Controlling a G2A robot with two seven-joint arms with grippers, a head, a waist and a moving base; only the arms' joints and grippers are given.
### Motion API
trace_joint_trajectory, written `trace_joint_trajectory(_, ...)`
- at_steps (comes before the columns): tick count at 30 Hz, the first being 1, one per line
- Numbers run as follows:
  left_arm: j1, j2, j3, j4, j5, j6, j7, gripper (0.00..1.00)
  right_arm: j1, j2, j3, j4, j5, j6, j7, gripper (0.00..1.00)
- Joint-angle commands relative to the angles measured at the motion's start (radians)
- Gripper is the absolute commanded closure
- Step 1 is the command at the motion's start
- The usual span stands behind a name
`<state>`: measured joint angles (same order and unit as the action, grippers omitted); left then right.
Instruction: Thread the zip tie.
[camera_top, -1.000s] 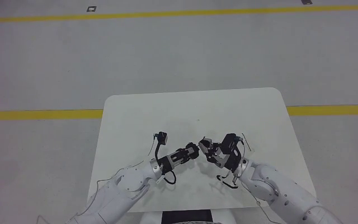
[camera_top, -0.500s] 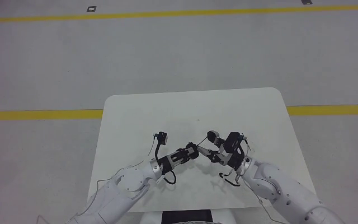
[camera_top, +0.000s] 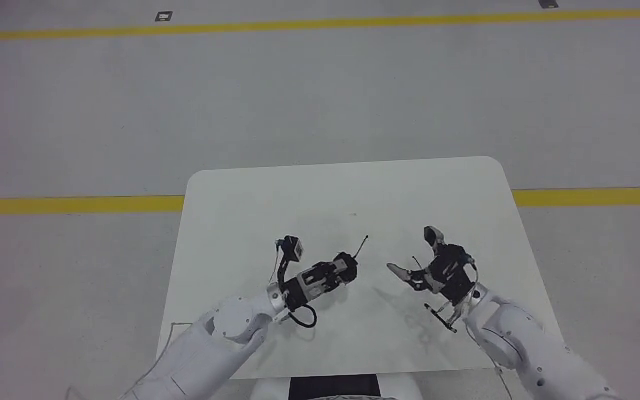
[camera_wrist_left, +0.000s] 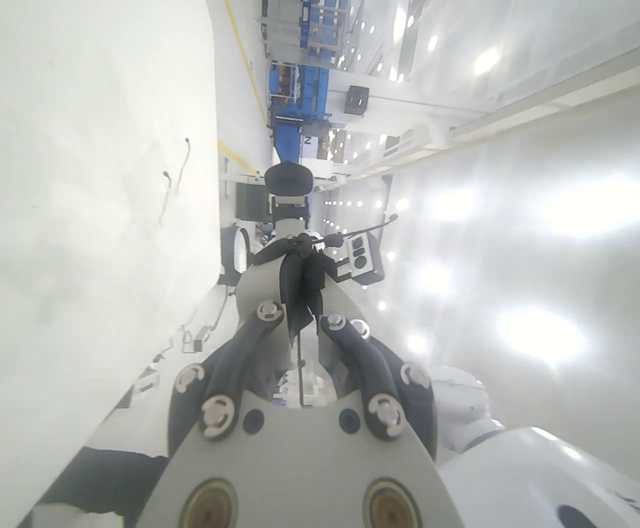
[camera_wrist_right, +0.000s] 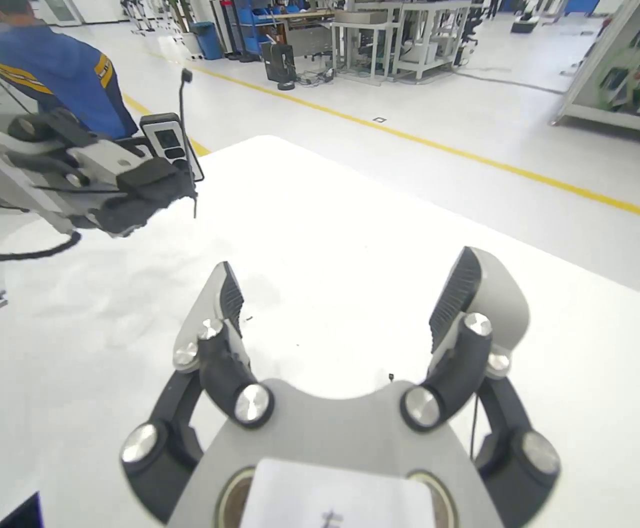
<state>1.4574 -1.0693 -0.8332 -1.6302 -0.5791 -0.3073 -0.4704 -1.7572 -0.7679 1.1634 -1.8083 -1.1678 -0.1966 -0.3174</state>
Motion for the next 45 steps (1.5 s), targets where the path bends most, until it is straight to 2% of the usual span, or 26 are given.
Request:
trace_joint_trajectory(1,0.005,0.0,-0.003,-0.002,-0.068,0.017,-0.035,1.0,-0.012,0.0,0.004,-0.002,-0.067,0.014,-0.045,0.0)
trace_joint_trajectory(4,0.003,-0.001,-0.011,0.001,-0.138,0.038,-0.073,1.0,-0.021,-0.005,-0.005,-0.001,-0.185,0.064,-0.123,0.0)
trace_joint_trajectory(7,0.002,-0.004,-0.011,0.004,-0.175,0.041,-0.082,1.0,-0.015,-0.015,-0.026,0.002,-0.287,0.145,-0.188,0.0)
trace_joint_trajectory(21,0.003,-0.009,-0.01,0.001,-0.212,0.041,-0.069,1.0,-0.012,-0.017,-0.033,0.004,-0.291,0.137,-0.201,0.0)
trace_joint_trajectory(23,0.008,-0.013,-0.007,-0.001,-0.262,0.042,-0.082,1.0,-0.008,-0.025,-0.052,0.029,-0.296,0.138,-0.287,0.0)
trace_joint_trajectory(28,0.015,-0.019,-0.009,0.006,-0.363,0.043,-0.126,1.0,0.017,-0.051,-0.109,0.11,-0.309,0.181,-0.43,0.0)
trace_joint_trajectory(33,0.017,-0.024,-0.014,0.009,-0.429,0.054,-0.17,1.0,0.082,-0.086,-0.194,0.19,-0.349,0.206,-0.55,0.0)
trace_joint_trajectory(37,0.017,-0.03,-0.006,0.013,-0.447,0.052,-0.183,1.0,0.14,-0.117,-0.256,0.243,-0.374,0.24,-0.6,0.0)
trace_joint_trajectory(40,0.013,-0.034,-0.003,0.021,-0.448,0.046,-0.19,1.0,0.176,-0.14,-0.288,0.283,-0.4,0.309,-0.623,0.0)
trace_joint_trajectory(45,0.01,-0.034,-0.002,0.024,-0.43,0.04,-0.19,1.0,0.176,-0.14,-0.288,0.283,-0.4,0.309,-0.623,0.0)
